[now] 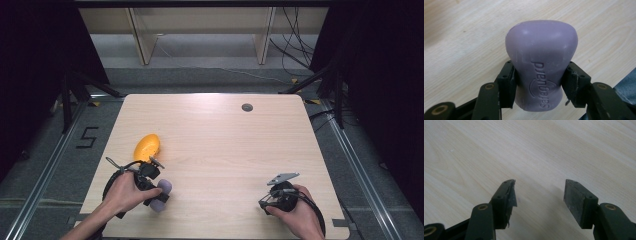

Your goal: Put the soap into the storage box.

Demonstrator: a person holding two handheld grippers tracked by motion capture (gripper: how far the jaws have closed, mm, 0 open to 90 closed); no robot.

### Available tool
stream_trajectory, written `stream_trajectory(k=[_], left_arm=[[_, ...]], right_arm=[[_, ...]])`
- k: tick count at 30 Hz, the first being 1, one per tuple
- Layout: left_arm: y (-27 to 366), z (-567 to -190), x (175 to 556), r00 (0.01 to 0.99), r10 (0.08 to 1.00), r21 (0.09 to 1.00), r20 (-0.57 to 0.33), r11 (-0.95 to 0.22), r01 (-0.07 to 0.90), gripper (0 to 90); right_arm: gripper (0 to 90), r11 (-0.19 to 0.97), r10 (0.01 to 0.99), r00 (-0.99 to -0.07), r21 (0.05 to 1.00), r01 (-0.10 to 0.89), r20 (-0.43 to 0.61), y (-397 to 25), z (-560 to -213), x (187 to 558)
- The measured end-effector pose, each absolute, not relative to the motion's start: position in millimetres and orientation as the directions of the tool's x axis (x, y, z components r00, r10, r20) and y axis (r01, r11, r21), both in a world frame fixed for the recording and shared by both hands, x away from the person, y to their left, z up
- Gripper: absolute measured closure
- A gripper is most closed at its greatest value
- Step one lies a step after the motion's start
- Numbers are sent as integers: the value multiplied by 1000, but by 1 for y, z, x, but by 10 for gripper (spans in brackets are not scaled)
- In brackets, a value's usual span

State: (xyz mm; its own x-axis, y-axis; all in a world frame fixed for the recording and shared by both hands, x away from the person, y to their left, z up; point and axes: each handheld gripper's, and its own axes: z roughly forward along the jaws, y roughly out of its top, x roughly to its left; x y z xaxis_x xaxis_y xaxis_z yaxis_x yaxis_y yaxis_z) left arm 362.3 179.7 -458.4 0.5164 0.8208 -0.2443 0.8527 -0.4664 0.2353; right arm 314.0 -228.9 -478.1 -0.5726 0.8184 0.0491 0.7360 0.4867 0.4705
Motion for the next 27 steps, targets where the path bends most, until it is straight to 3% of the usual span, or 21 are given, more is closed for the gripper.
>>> stream_trajectory(k=[3, 16, 27], left_arm=[[184, -458, 366, 481, 863, 242, -156, -438, 866, 486], [200, -447, 377, 400, 906, 250, -141, -359, 899, 486], [217, -436, 390, 399, 907, 272, -132, -354, 895, 486]], right_arm=[[425, 485, 819, -571, 470, 737, 51, -229, -478, 314], [425, 483, 821, -569, 471, 739, 52, -230, -477, 314], [425, 473, 825, -562, 476, 741, 55, -230, -477, 314]])
